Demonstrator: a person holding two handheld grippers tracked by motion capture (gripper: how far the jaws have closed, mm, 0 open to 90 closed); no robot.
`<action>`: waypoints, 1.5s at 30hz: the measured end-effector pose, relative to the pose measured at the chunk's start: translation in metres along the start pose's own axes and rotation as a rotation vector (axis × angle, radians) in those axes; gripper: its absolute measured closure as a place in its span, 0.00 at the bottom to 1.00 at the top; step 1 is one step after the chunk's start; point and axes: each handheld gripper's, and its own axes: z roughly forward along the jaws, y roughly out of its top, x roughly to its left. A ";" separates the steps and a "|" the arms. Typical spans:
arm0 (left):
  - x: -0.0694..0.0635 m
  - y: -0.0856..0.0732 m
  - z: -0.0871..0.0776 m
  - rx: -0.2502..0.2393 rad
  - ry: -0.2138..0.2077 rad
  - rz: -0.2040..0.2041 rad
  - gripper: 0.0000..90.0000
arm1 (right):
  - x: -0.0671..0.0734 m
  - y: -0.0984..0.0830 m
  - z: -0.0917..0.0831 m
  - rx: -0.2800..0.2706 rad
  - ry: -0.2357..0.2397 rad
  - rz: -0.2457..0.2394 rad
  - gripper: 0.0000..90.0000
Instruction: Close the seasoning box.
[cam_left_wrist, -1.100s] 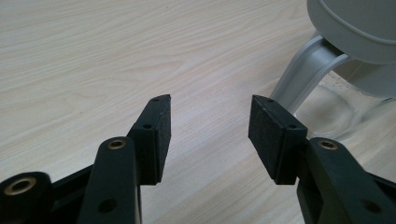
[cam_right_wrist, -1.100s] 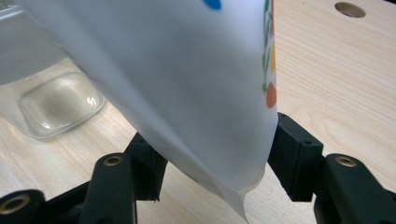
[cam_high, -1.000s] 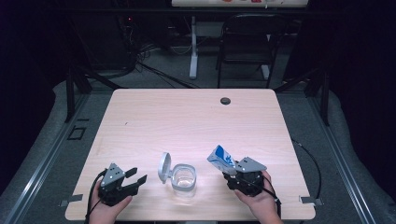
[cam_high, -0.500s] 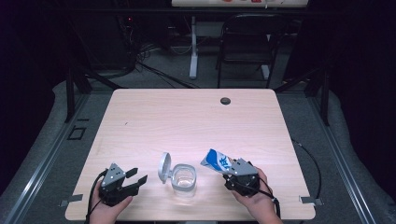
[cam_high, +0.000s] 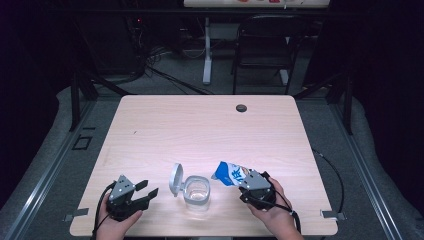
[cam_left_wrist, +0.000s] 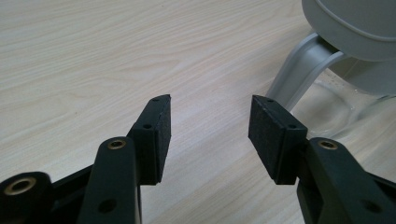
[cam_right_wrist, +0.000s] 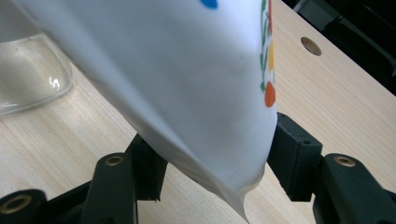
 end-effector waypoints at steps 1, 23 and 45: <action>0.000 0.000 0.000 0.001 0.000 0.003 0.55 | 0.000 0.000 0.000 0.001 -0.005 -0.004 0.49; 0.001 -0.001 0.002 -0.006 -0.004 -0.008 0.55 | 0.004 0.010 0.002 0.002 -0.059 -0.082 0.49; -0.002 -0.002 0.002 0.013 -0.014 0.005 0.55 | 0.014 0.014 0.002 0.023 -0.133 -0.213 0.49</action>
